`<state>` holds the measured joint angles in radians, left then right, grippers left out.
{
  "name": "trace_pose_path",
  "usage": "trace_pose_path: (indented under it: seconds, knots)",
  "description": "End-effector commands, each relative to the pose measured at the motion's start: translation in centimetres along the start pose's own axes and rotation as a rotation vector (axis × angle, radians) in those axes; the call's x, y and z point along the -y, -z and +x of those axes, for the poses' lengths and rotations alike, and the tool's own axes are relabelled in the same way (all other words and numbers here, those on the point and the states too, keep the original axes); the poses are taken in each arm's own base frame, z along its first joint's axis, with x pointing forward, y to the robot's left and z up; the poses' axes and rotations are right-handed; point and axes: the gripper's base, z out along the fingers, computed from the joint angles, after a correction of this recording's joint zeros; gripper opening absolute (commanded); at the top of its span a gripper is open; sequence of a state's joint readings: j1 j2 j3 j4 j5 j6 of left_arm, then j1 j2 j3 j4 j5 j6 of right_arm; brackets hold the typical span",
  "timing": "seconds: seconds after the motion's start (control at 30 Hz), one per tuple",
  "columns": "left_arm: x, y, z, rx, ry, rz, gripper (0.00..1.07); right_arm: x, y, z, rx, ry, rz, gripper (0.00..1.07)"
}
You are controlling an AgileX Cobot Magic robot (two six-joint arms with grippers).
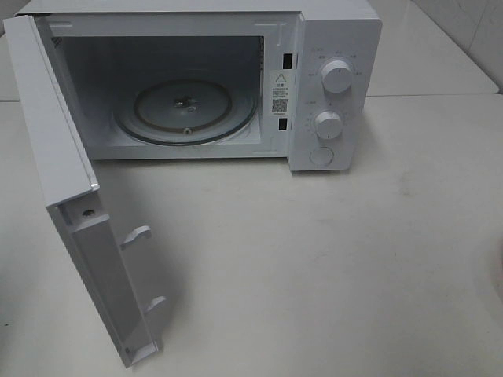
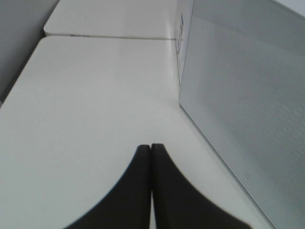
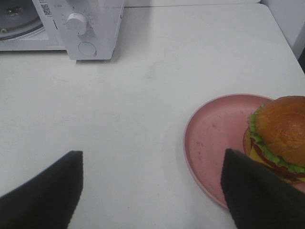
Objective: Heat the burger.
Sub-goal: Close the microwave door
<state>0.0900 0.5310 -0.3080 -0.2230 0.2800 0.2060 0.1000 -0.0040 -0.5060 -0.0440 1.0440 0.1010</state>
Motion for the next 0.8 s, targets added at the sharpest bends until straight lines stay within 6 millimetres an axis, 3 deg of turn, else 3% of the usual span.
trace_pose_path:
  seconds: [0.03,0.3,0.47,0.63,0.8]
  knots:
    - [-0.5,-1.1,0.3,0.104,-0.013,-0.049,0.0,0.0,0.4,0.2,0.036,0.003,0.006,0.76]
    - [-1.4,-3.1,1.3,0.243,-0.06,-0.136,0.0,0.0,0.4,0.2,0.036,0.003,0.006,0.76]
    - [-1.2,-4.7,1.6,0.215,-0.137,-0.106,0.0,0.0,0.4,0.2,0.036,0.003,0.006,0.76]
    - [-0.5,-6.2,1.7,0.22,-0.096,-0.035,0.0,0.0,0.4,0.2,0.036,0.003,0.006,0.76]
    - [1.2,-8.0,1.7,0.179,-0.185,0.08,0.0,0.0,0.4,0.2,0.036,0.003,0.006,0.76]
